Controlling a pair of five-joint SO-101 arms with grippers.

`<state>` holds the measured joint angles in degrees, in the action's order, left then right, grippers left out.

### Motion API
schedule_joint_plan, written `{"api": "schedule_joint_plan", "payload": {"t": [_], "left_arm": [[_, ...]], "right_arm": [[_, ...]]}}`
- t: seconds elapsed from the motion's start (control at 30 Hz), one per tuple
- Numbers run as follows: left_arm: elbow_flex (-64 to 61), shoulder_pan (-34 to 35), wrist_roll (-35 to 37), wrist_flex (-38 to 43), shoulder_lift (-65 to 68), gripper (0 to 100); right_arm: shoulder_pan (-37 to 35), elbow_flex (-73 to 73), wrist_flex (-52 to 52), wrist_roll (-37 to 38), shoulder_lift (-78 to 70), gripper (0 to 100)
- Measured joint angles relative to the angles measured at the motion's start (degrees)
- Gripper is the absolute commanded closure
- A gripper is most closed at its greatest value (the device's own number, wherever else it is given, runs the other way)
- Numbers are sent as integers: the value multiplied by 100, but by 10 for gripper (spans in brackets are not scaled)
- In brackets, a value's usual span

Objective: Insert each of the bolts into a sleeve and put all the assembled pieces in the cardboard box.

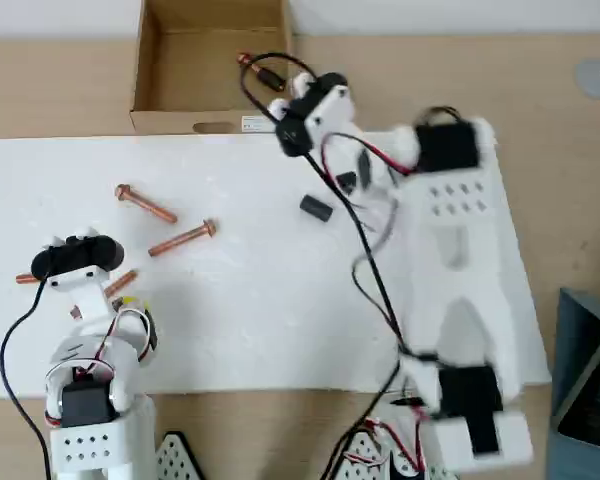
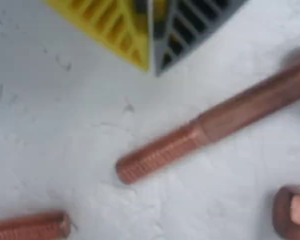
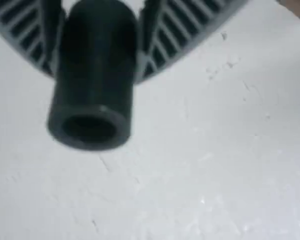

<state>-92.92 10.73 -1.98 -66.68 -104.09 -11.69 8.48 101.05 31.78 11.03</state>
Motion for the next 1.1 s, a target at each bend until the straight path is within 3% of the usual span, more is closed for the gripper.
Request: {"api": "schedule_joint_plan", "payload": {"t": [0.37, 0.67, 0.87, 1.1], "left_arm": [[0, 0, 0, 53, 0, 998], [747, 18, -369, -79, 167, 998], [2312, 18, -870, -378, 1582, 999], [4316, 18, -1486, -721, 4229, 999]], "right_arm": [[1090, -2646, -35, -1512, 2321, 988], [1996, -3332, -519, -2462, 2945, 988], [2101, -3446, -527, -2637, 2998, 988], [2110, -3464, -527, -2760, 3015, 988]]}}
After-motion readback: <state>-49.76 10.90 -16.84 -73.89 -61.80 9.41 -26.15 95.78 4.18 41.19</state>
